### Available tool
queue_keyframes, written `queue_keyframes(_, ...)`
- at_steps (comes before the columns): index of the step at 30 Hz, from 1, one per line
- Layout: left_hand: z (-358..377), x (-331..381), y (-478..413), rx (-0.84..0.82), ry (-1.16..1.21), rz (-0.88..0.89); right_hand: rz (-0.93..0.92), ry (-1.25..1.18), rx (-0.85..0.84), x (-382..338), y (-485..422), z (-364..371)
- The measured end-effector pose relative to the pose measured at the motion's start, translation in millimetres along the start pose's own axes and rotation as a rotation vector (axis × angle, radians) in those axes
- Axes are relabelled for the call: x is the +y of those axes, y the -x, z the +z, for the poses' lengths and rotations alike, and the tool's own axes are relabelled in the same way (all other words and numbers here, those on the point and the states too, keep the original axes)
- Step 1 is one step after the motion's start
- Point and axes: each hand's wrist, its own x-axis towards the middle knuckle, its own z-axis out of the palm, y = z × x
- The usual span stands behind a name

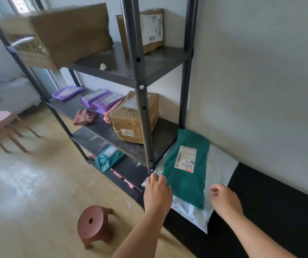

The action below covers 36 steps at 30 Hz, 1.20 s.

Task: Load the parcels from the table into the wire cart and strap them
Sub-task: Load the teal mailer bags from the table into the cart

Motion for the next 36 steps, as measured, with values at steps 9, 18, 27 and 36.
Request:
queue_keyframes(9, 3.8, 8.4, -80.9, -0.275, 0.122, -0.031, 0.251, -0.402, -0.065, -36.8, -37.8, 5.7)
queue_keyframes(18, 12.2, 18.1, -113.7, -0.367, 0.5, -0.169, 0.444, -0.728, 0.004, -37.3, -50.0, 17.3)
queue_keyframes(27, 32.3, 23.5, -115.7, -0.63, 0.875, -0.377, 0.476, -0.902, 0.038, -17.7, -44.0, 12.5)
queue_keyframes(36, 52.5, 39.3, -97.7, -0.844, 0.796, -0.268, 0.542, -0.96, 0.059, 20.6, -8.1, 3.4)
